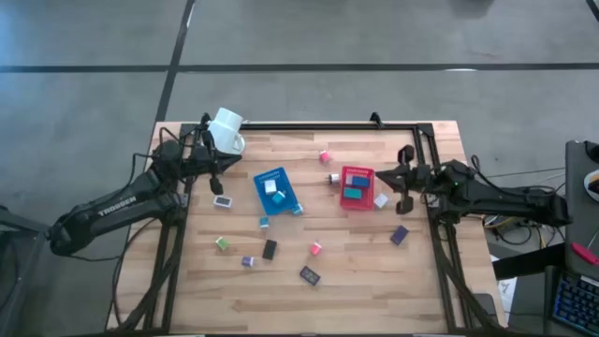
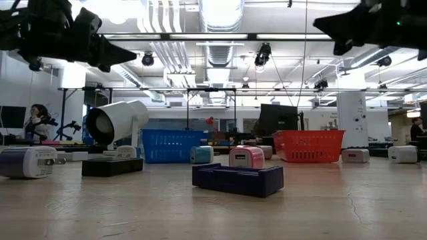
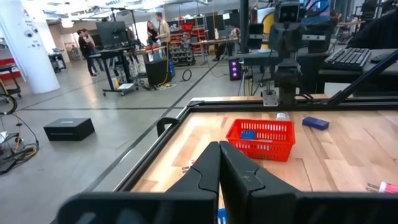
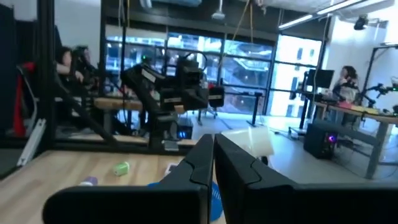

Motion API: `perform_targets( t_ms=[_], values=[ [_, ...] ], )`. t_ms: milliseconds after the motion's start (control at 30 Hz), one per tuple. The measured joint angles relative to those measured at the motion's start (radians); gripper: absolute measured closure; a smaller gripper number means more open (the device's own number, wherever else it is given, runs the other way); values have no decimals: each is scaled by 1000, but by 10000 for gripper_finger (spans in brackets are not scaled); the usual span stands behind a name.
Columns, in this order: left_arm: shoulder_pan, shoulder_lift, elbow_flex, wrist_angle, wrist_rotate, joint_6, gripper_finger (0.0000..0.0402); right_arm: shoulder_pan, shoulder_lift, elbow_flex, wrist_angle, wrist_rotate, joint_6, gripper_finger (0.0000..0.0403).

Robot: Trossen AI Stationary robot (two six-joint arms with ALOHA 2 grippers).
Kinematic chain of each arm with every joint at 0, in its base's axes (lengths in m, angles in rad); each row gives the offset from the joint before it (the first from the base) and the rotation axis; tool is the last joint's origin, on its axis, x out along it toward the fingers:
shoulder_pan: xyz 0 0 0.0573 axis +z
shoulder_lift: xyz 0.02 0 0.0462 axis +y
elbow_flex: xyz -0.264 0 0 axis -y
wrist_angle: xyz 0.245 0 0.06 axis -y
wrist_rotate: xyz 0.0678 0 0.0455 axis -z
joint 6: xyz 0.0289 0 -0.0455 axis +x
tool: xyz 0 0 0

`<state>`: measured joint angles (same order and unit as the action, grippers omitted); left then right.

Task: Pick & Place Office items
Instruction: Put the top pink charger adapter into the blue bin

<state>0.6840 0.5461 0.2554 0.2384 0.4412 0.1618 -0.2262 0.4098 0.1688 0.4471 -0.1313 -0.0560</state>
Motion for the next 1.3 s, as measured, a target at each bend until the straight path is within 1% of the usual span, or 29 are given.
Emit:
perform_targets(
  t_ms=[133,267,333,433,500,667,767,867,933,1067,1167,1300],
  values=[
    [0,1,0,12,0,-1,392,-14,-108,-52,22,-80,-5,394],
    [0,10,0,14,-1,-12,392,-14,-178,-132,115,-87,-30,394],
    [0,16,0,11,-2,-12,392,-14,-205,-161,131,-88,-24,394],
    [0,31,0,4,-2,-12,392,-14,-227,-159,68,-88,-9,394],
    [0,40,0,-1,-2,0,392,-14,-228,-159,60,-89,2,394],
    [0,59,0,-31,-2,41,392,-15,-226,-159,30,-165,39,394],
    [0,61,0,-30,-2,42,392,-19,-236,-124,-77,-210,42,394],
    [0,61,0,-30,-2,44,392,-20,-253,-84,-230,-211,24,394],
    [0,61,0,-30,-2,44,392,-20,-263,-89,-288,-210,5,394],
    [0,70,0,-30,-2,44,394,-32,-299,-108,-258,-208,26,394],
    [0,75,0,-30,-3,44,398,-50,-342,-110,-269,-208,56,394],
    [0,85,0,-31,-27,42,398,-53,-411,-126,-250,-205,36,394]
  ],
)
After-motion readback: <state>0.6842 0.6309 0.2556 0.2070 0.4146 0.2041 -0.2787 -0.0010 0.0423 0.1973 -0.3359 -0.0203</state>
